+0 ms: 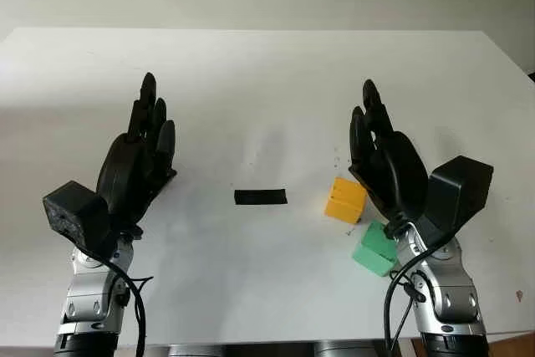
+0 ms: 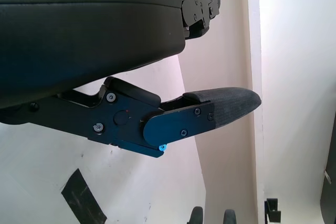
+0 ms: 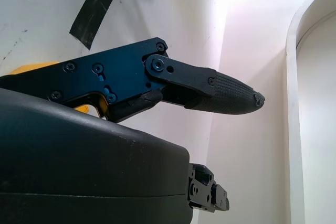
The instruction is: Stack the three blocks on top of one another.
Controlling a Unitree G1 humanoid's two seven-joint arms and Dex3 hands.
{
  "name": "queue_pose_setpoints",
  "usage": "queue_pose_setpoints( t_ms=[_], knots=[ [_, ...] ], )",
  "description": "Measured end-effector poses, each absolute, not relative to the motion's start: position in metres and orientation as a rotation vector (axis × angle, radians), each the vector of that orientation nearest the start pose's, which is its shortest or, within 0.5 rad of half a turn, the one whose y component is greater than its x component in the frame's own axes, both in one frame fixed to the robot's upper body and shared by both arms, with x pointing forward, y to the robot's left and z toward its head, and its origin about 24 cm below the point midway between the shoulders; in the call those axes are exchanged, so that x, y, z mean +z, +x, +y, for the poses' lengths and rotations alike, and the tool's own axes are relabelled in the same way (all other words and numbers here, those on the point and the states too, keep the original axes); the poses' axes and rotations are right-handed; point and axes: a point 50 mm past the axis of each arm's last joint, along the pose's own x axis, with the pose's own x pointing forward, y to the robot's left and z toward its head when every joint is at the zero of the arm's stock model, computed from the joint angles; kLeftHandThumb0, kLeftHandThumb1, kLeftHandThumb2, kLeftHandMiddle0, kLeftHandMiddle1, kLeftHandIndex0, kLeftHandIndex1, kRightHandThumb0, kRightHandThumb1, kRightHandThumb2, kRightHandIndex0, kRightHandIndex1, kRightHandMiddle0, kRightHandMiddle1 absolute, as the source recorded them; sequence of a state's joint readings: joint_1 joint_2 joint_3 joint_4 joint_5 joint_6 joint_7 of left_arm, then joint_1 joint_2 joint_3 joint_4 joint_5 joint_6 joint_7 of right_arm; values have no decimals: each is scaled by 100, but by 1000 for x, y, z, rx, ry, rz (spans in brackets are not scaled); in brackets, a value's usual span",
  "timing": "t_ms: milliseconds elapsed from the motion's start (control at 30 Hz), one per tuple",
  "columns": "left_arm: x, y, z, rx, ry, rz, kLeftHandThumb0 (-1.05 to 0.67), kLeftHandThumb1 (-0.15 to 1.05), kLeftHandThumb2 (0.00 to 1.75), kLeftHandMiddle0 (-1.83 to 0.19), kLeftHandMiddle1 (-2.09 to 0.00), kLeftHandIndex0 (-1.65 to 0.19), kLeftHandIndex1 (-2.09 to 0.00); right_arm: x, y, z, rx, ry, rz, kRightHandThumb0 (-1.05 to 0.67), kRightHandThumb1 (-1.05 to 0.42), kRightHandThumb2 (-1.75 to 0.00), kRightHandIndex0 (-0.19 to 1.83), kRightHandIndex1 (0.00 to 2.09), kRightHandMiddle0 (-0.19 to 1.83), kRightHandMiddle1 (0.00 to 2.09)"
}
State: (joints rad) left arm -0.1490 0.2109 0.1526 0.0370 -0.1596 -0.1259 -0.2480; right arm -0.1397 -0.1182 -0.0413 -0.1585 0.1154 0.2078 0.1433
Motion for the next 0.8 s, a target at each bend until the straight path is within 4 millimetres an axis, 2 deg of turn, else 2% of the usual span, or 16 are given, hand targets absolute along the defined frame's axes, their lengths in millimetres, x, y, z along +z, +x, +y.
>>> queue_pose_setpoints(
  t_ms=[333, 800],
  knots=[
    [95, 278, 204, -126, 78, -251, -75, 105, 64, 18, -5, 19, -5, 90, 280, -161, 165, -1, -62, -75, -105, -67, -19, 0, -19, 0],
    [94, 277, 204, -116, 64, -263, -75, 105, 62, 18, -5, 19, -5, 97, 283, -161, 165, -10, -85, -75, -105, -66, -19, 0, -19, 0]
  ],
)
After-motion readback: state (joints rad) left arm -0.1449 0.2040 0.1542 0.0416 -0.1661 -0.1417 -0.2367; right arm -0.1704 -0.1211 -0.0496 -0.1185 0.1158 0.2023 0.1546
